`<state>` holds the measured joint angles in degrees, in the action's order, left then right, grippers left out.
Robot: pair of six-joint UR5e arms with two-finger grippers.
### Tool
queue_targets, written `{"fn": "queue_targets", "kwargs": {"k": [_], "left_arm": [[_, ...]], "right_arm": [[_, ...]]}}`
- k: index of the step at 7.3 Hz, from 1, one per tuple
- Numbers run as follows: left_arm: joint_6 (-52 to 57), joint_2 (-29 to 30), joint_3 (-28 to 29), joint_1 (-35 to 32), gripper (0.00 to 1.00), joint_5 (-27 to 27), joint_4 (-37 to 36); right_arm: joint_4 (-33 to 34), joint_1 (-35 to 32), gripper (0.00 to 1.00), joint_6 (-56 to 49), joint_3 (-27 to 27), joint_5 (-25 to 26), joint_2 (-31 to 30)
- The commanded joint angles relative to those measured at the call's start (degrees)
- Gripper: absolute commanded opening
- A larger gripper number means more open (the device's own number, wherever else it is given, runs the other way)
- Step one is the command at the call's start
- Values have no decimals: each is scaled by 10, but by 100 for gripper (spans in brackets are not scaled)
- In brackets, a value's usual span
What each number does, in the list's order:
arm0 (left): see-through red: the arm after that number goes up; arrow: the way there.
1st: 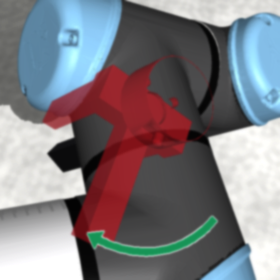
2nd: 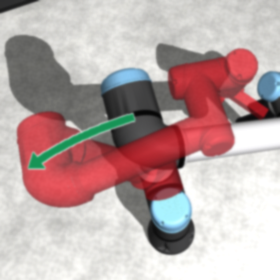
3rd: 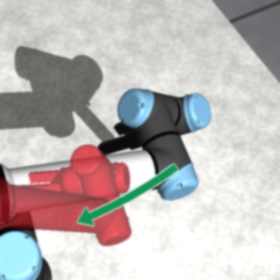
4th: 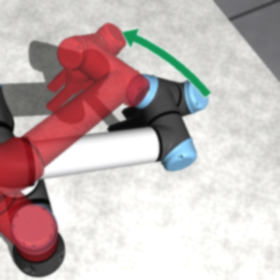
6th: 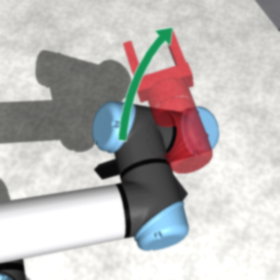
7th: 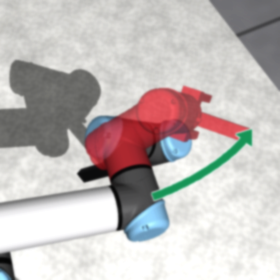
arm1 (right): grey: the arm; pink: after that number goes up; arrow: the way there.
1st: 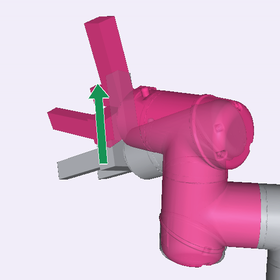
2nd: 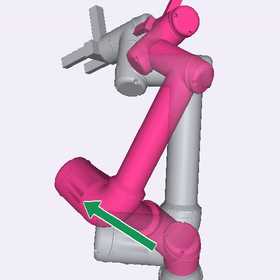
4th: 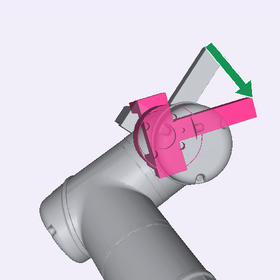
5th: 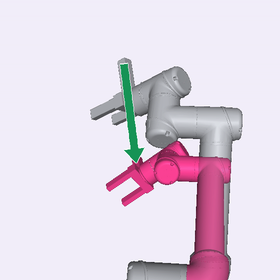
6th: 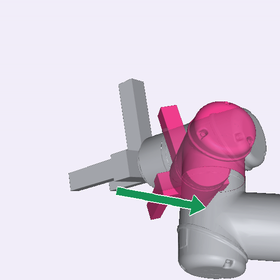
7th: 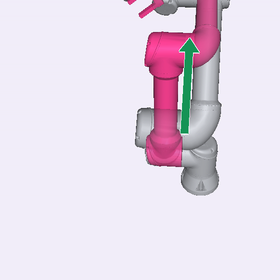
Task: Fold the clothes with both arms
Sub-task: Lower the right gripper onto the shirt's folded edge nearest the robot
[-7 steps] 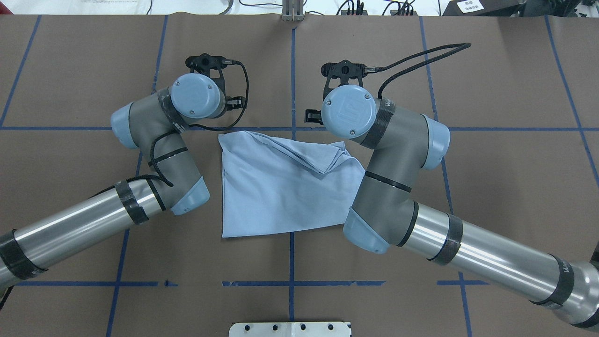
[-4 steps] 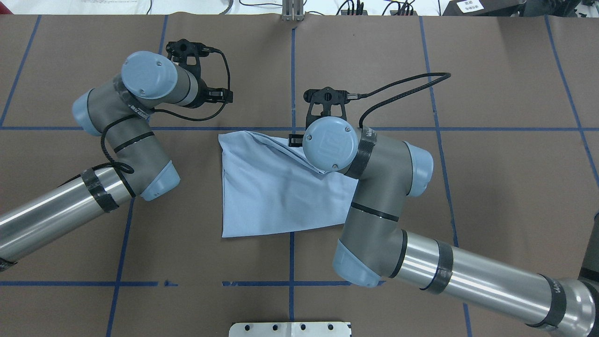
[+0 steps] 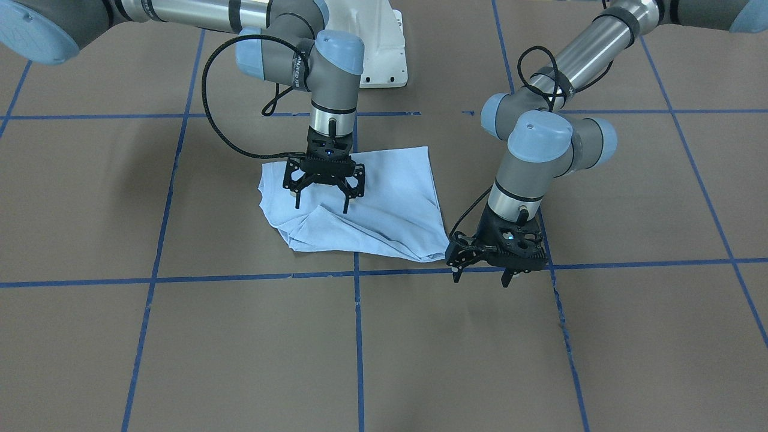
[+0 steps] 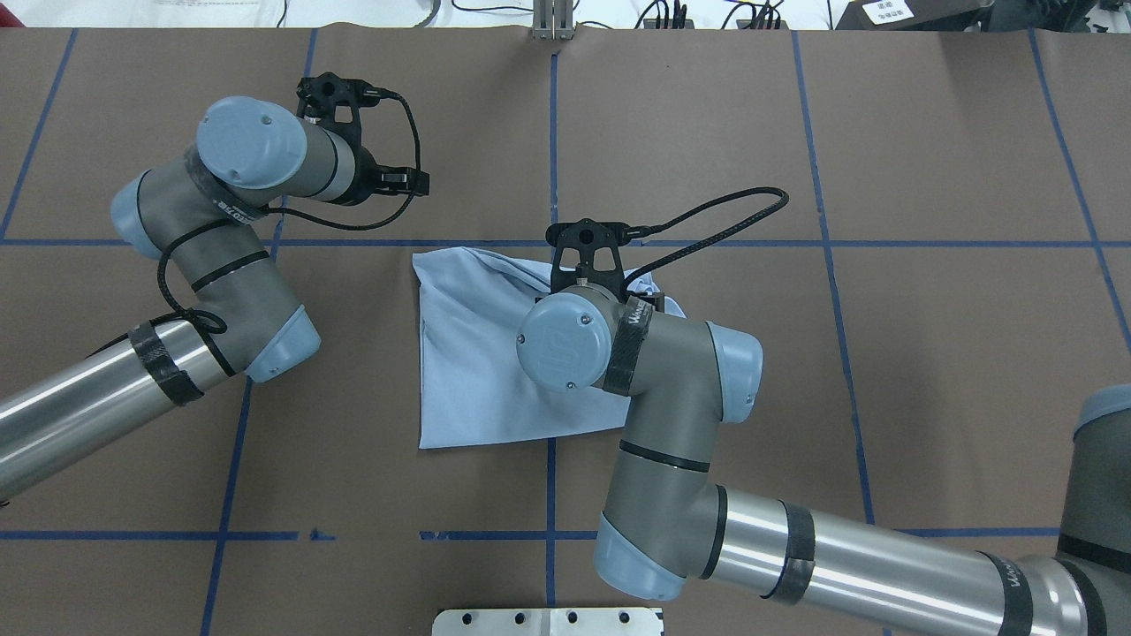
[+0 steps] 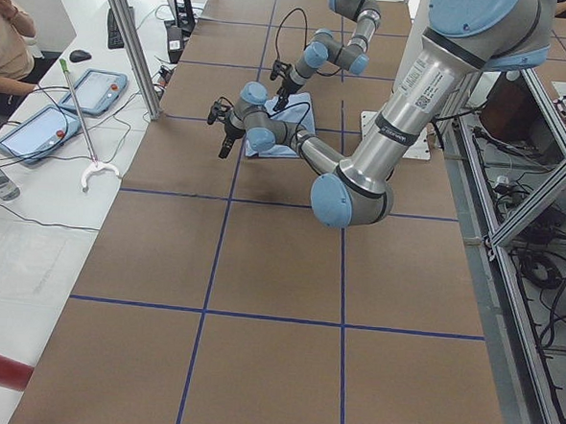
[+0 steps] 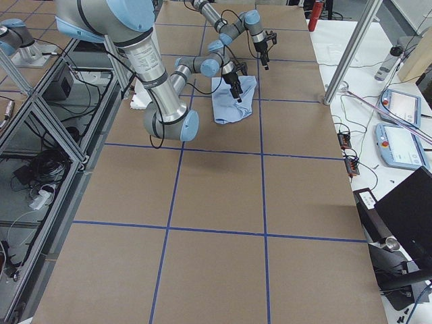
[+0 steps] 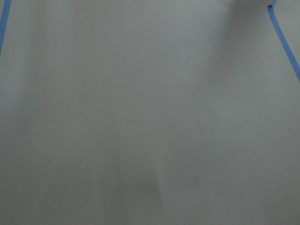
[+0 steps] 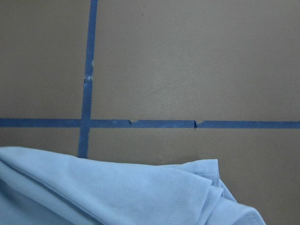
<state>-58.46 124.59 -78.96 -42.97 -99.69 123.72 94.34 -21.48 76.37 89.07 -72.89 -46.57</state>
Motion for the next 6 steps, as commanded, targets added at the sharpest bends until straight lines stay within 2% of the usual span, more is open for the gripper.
{"fn": "queue_targets", "kwargs": {"k": [1,6], "left_arm": [[-2,-1,-2,0,100,0,-1],[-4,-1,-3,0,100,0,0]], "right_arm": [[5,8,61,2,-21,16,1],[3,22,58,15,-21,16,-2]]}}
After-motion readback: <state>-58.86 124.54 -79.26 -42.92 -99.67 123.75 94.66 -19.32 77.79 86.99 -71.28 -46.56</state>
